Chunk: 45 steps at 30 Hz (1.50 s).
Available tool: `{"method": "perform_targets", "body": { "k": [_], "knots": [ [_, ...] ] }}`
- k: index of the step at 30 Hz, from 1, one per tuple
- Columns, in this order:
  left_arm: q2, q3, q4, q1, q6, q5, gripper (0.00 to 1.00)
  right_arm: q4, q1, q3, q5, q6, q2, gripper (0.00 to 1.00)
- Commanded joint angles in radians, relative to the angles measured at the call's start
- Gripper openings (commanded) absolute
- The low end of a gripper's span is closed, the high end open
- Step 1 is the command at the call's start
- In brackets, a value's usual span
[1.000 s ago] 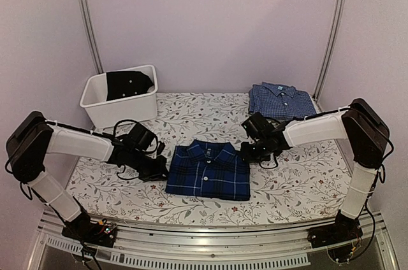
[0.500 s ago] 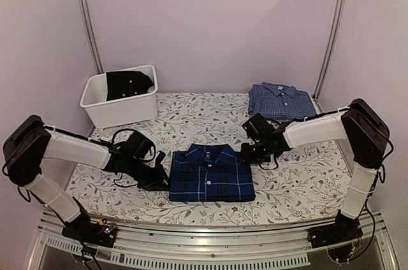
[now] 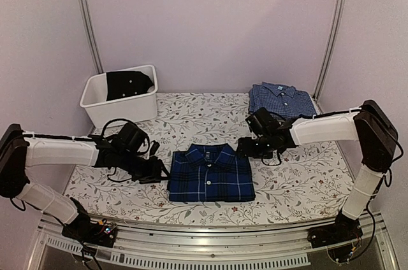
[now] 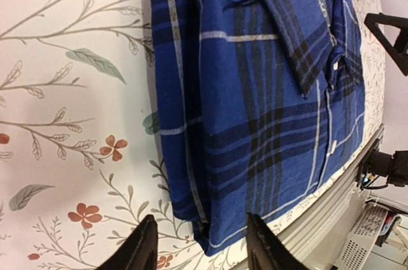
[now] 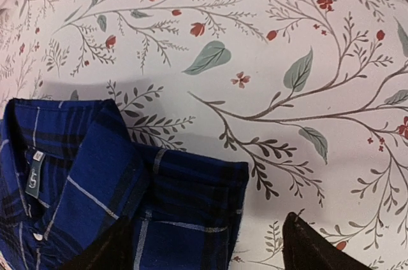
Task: Fold and stack the long sleeve shirts
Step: Adjust the square-folded shirt at the center of the board, then move the square-folded shirt to the center of the board.
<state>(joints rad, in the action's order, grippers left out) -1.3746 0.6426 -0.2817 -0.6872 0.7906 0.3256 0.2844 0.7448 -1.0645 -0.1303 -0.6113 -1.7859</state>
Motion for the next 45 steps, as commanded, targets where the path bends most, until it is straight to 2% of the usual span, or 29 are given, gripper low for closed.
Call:
{"method": "perform_targets", "body": {
  "k": [1, 2, 4, 12, 20, 26, 29, 32, 33, 39, 45],
  "knots": [
    [-0.006, 0.037, 0.029, 0.010, -0.018, 0.002, 0.52, 0.019, -0.004, 0.001, -0.055, 0.012, 0.113, 0.91],
    [-0.017, 0.042, 0.040, 0.012, -0.023, 0.006, 0.54, 0.024, -0.004, 0.002, -0.059, 0.015, 0.131, 0.96],
    [-0.049, 0.062, 0.046, 0.013, -0.036, 0.000, 0.55, 0.030, -0.004, 0.006, -0.067, 0.022, 0.161, 0.99],
    [-0.196, 0.136, 0.075, 0.014, -0.066, -0.013, 0.58, 0.002, -0.004, 0.070, -0.113, 0.032, 0.289, 0.99],
    [-0.282, 0.172, 0.077, -0.009, -0.063, -0.034, 0.52, -0.053, -0.004, 0.179, -0.162, 0.030, 0.420, 0.99],
    [-0.321, 0.197, 0.078, -0.035, -0.040, -0.036, 0.40, -0.080, -0.004, 0.210, -0.177, 0.048, 0.499, 0.99],
    [-0.335, 0.206, 0.076, -0.049, -0.028, -0.042, 0.29, -0.084, -0.004, 0.217, -0.183, 0.068, 0.517, 0.99],
    [-0.340, 0.211, 0.059, -0.049, -0.022, -0.055, 0.11, -0.086, -0.004, 0.222, -0.182, 0.088, 0.525, 0.99],
    [-0.341, 0.214, 0.045, -0.050, -0.025, -0.067, 0.08, -0.087, -0.003, 0.223, -0.180, 0.093, 0.525, 0.99],
    [-0.308, 0.216, -0.043, -0.033, -0.058, -0.139, 0.05, -0.096, -0.005, 0.244, -0.197, 0.116, 0.536, 0.99],
    [-0.218, 0.170, -0.125, 0.076, -0.119, -0.174, 0.05, -0.110, -0.005, 0.250, -0.233, 0.151, 0.539, 0.99]
  ]
}}
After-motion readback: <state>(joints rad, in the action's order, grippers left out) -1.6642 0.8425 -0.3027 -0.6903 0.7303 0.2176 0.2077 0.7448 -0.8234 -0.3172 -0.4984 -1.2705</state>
